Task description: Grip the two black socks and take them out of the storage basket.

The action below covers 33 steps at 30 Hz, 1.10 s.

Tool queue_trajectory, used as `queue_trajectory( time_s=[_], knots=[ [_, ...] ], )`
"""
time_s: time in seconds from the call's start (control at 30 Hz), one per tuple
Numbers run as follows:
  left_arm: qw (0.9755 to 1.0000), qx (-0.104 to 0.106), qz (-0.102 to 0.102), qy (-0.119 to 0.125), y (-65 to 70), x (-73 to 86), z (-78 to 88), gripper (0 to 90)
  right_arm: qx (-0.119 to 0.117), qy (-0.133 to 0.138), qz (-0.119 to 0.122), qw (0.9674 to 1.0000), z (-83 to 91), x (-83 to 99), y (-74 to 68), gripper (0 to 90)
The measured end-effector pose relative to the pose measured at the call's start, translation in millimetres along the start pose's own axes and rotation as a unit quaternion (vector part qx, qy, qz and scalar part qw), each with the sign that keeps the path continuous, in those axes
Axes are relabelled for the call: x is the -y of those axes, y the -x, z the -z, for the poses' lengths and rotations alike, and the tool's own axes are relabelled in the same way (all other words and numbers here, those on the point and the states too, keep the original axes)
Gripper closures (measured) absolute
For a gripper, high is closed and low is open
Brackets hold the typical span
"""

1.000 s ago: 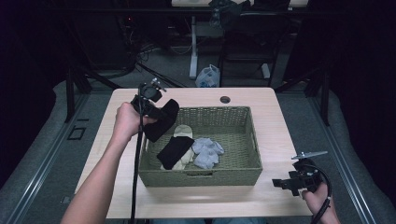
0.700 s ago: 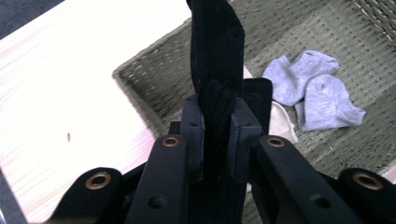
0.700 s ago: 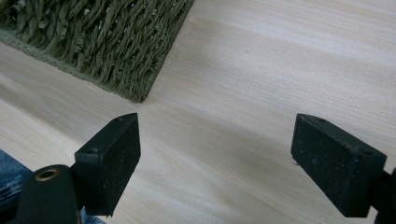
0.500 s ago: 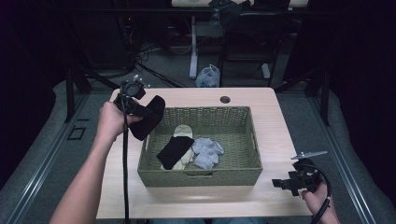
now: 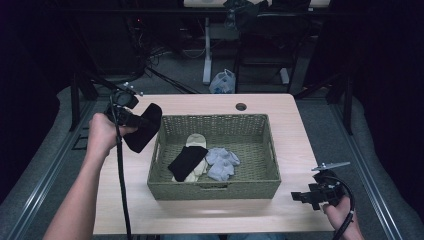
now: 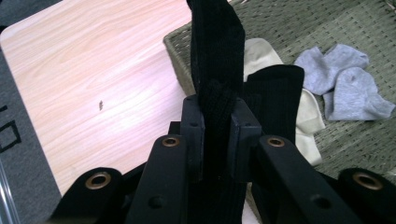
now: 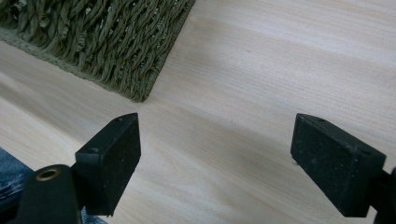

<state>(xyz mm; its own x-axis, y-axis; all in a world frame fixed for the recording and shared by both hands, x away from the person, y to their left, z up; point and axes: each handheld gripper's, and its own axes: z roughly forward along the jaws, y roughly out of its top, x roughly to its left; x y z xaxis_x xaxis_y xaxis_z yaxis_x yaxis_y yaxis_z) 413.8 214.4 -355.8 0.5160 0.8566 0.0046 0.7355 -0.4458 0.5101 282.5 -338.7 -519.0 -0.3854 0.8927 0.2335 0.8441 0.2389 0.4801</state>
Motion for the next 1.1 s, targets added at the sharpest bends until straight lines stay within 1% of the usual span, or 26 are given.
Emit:
queue_trajectory(
  time_s=[0.03,0.13,0.17,0.27,0.3,0.33,0.37,0.4,0.43,0.5,0.63,0.7,0.77,0.8,0.83,0.87,0.93,1.0,1.03,1.07,1.1],
  knots=[
    [1.0,0.0,0.0,0.0,0.0,0.0,0.0,79.7,0.0,-0.002,0.0,1.0,0.2,-0.1,-0.1,15.8],
    [1.0,-0.001,0.008,0.001,-5.5,7.3,0.4,79.7,0.001,0.0,0.0,1.0,0.4,0.1,-0.7,15.9],
    [1.0,-0.001,0.008,0.001,-5.5,7.3,0.4,79.7,-0.001,0.002,0.001,1.0,0.4,0.3,-0.9,15.9],
    [0.9998,-0.002,0.018,0.002,-11.4,14.2,-1.9,79.7,-0.006,0.0,0.002,1.0,0.8,1.0,-1.0,16.0],
    [0.9998,-0.002,0.018,0.002,-11.4,14.2,-1.9,79.7,-0.006,0.0,0.002,1.0,0.8,1.0,-1.0,16.0],
    [0.9996,-0.001,0.026,0.003,-15.3,17.6,-3.1,79.7,-0.004,0.0,0.0,1.0,0.7,0.9,-0.5,16.1],
    [0.9996,-0.001,0.026,0.003,-15.3,17.6,-3.1,79.8,-0.006,0.0,-0.001,1.0,0.6,0.9,-0.4,16.1],
    [0.9995,-0.002,0.032,0.003,-18.5,20.8,-4.6,79.7,-0.006,0.0,-0.001,1.0,0.5,0.9,-0.3,16.1],
    [0.9994,-0.003,0.036,0.003,-20.0,22.4,-4.9,79.7,-0.004,0.001,0.001,1.0,0.1,1.1,-0.6,16.1],
    [0.9992,-0.002,0.04,0.004,-22.9,25.4,-4.6,79.8,-0.005,-0.001,0.002,1.0,-0.1,1.1,-0.6,16.1],
    [0.9986,-0.008,0.053,0.007,-27.9,32.7,-3.6,79.7,-0.007,-0.001,0.0,1.0,-0.1,1.6,0.5,16.2],
    [0.9979,-0.013,0.063,0.009,-30.5,38.0,-4.0,79.7,-0.004,0.001,-0.002,1.0,0.8,1.6,0.1,16.1],
    [0.9977,-0.015,0.065,0.006,-31.9,40.7,-4.3,79.7,-0.007,0.002,0.001,1.0,1.2,1.7,0.3,16.2],
    [0.9971,-0.016,0.074,0.007,-34.7,47.0,-5.0,79.7,-0.007,0.001,0.002,1.0,0.9,1.8,0.5,16.1],
    [0.9971,-0.016,0.074,0.007,-34.7,47.0,-5.0,79.7,-0.007,0.001,0.002,1.0,0.9,1.8,0.5,16.1],
    [0.9965,-0.019,0.081,0.007,-37.3,53.0,-5.3,79.7,-0.009,0.001,0.002,1.0,0.8,1.9,0.4,16.2],
    [0.9959,-0.023,0.087,0.005,-39.7,59.0,-5.3,79.7,-0.009,0.004,0.002,0.9999,1.0,1.9,-0.3,16.2],
    [0.9951,-0.027,0.095,0.006,-41.2,64.9,-5.6,79.7,-0.011,0.004,0.005,0.9999,1.6,1.2,-1.0,16.2],
    [0.9951,-0.027,0.095,0.006,-41.2,64.9,-5.6,79.7,-0.011,0.004,0.005,0.9999,1.6,1.2,-1.0,16.2],
    [0.9943,-0.029,0.103,0.008,-42.2,70.5,-6.1,79.7,-0.013,0.006,0.007,0.9999,1.2,0.7,-1.5,16.2],
    [0.9943,-0.029,0.103,0.008,-42.2,70.5,-6.1,79.7,-0.013,0.006,0.007,0.9999,1.2,0.7,-1.5,16.2]
  ],
)
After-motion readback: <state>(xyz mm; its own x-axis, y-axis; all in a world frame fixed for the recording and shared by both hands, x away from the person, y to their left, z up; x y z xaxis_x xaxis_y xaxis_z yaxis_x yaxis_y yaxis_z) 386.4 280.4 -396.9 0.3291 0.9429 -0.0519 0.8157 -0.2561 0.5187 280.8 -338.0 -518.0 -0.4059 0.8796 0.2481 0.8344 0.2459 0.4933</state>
